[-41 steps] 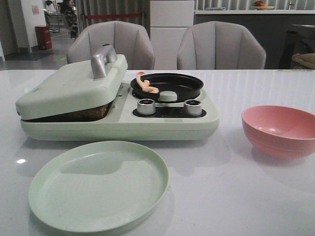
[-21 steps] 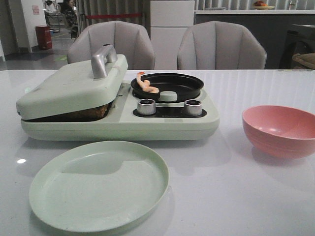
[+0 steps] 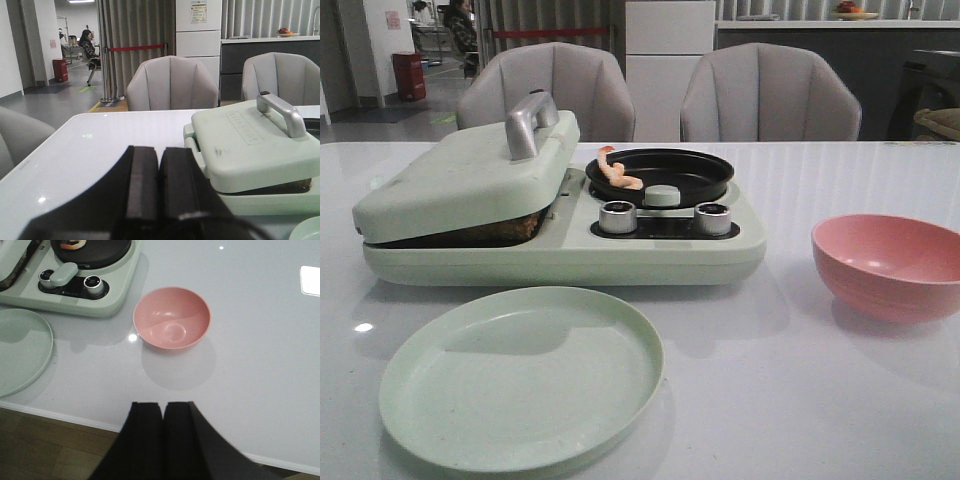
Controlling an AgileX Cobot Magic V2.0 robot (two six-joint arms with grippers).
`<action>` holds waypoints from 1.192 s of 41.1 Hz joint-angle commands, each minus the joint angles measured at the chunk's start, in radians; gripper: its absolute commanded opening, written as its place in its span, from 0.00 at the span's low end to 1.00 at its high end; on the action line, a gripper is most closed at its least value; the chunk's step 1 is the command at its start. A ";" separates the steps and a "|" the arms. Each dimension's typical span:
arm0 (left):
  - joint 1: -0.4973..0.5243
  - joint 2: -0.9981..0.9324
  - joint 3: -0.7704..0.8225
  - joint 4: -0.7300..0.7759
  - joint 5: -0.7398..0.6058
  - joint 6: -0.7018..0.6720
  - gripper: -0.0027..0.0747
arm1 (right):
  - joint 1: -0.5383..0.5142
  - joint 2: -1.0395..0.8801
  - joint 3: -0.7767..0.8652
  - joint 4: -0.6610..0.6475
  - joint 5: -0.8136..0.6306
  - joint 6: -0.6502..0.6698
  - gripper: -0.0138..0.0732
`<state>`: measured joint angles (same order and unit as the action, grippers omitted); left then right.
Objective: Make breakfast with bread and shrimp
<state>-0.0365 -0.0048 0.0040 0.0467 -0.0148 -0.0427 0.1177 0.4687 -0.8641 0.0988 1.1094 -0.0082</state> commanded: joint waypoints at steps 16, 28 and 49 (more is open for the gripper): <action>-0.004 -0.024 0.032 -0.005 -0.085 0.000 0.16 | -0.102 -0.212 0.346 -0.111 -0.496 -0.046 0.12; -0.004 -0.024 0.032 -0.005 -0.085 0.000 0.16 | -0.102 -0.439 0.675 -0.099 -0.857 -0.082 0.12; -0.004 -0.022 0.032 -0.005 -0.085 0.000 0.16 | -0.103 -0.497 0.889 -0.099 -1.128 -0.080 0.12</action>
<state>-0.0365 -0.0048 0.0040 0.0467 -0.0148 -0.0427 0.0193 -0.0092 0.0293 0.0062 0.0857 -0.0792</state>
